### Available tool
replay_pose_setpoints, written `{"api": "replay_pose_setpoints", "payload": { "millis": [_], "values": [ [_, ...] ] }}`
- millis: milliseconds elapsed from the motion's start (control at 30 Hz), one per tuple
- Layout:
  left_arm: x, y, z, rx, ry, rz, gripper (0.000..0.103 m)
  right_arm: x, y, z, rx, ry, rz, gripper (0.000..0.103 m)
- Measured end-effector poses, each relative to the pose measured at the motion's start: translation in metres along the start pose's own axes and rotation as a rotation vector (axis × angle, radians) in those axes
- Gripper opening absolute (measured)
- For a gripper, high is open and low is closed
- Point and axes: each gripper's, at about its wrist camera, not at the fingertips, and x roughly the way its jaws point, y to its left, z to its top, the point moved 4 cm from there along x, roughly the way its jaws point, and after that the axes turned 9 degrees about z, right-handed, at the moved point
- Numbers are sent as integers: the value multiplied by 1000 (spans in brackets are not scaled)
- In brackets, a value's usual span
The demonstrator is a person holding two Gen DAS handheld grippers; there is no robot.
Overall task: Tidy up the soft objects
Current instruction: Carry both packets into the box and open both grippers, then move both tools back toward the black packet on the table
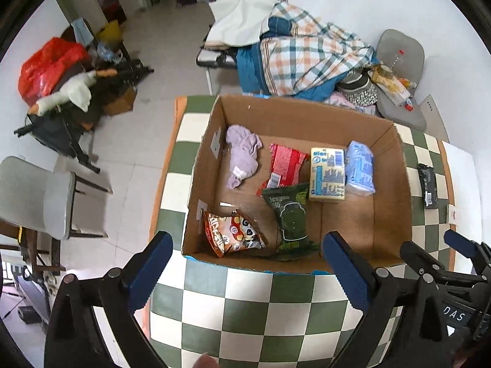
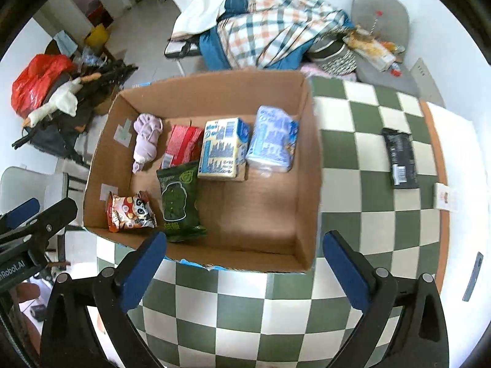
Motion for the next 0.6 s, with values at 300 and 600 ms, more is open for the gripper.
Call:
{"api": "replay_pose_setpoints", "payload": {
  "millis": [300, 600],
  "values": [
    [-43, -8, -13, -2, -90, 14, 103, -41, 0, -24, -24, -65, -4, 103],
    [-67, -27, -14, 8, -122, -1, 103, -61, -6, -36, -18, -79, 54, 103]
  ]
}}
